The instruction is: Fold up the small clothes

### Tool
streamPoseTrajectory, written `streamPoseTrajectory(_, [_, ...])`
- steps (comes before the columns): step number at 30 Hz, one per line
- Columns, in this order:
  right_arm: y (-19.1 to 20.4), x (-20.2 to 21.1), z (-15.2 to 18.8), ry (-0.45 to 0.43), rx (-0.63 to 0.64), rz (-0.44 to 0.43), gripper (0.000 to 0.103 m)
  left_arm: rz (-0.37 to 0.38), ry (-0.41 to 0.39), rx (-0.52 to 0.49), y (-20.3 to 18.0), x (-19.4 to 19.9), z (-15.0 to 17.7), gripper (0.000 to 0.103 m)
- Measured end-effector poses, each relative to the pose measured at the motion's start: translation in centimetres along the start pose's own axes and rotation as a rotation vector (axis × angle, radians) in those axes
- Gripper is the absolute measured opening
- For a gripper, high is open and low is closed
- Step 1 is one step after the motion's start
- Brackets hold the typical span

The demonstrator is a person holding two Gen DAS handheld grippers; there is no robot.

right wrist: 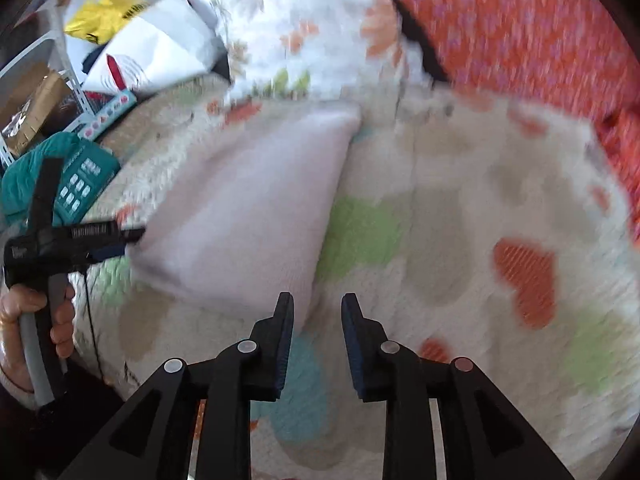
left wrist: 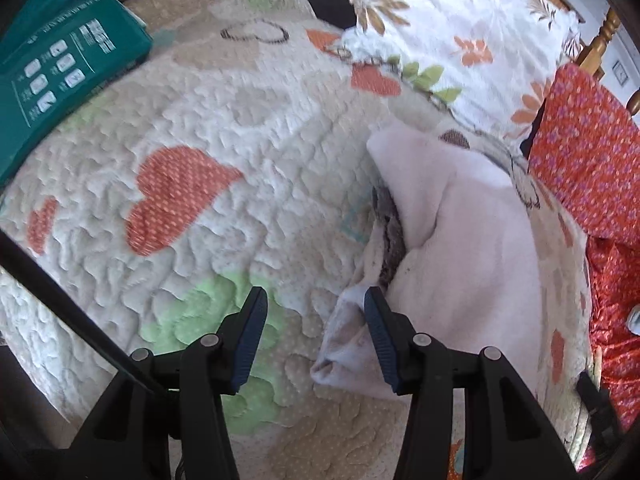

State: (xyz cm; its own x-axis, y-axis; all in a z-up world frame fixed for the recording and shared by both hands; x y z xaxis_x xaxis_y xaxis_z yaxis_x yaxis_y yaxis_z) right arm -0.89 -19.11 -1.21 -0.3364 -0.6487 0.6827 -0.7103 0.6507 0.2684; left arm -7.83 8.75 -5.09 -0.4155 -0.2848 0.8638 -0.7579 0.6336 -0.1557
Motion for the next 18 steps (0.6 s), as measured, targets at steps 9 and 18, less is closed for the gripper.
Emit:
streamPoseTrajectory(9, [8.6,-9.4,-9.7,0.109,0.154,-0.206,0.044,0.033,0.107,0.020,-0.5,-1.8,1.5,0.049])
streamPoseTrajectory(18, [13.3,-23.5,-11.4,0.356,0.302,-0.065,0.003,0.009,0.097,0.005,-0.7,-1.8,2.0,0.049])
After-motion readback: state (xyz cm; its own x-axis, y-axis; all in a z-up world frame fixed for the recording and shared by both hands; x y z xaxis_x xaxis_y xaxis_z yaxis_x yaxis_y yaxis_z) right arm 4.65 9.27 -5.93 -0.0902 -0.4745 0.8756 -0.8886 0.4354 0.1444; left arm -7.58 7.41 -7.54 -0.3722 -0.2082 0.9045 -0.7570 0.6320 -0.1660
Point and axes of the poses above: each gripper's, at about its wrist camera, not at the fingertips, and x roughly against the way its jaws point, y to its left, z to its underside, the point moved 5 cm from there along -x, roughly the way its jaws point, and after that the axes turned 9 degrees about -z, right-handed, at the moved point
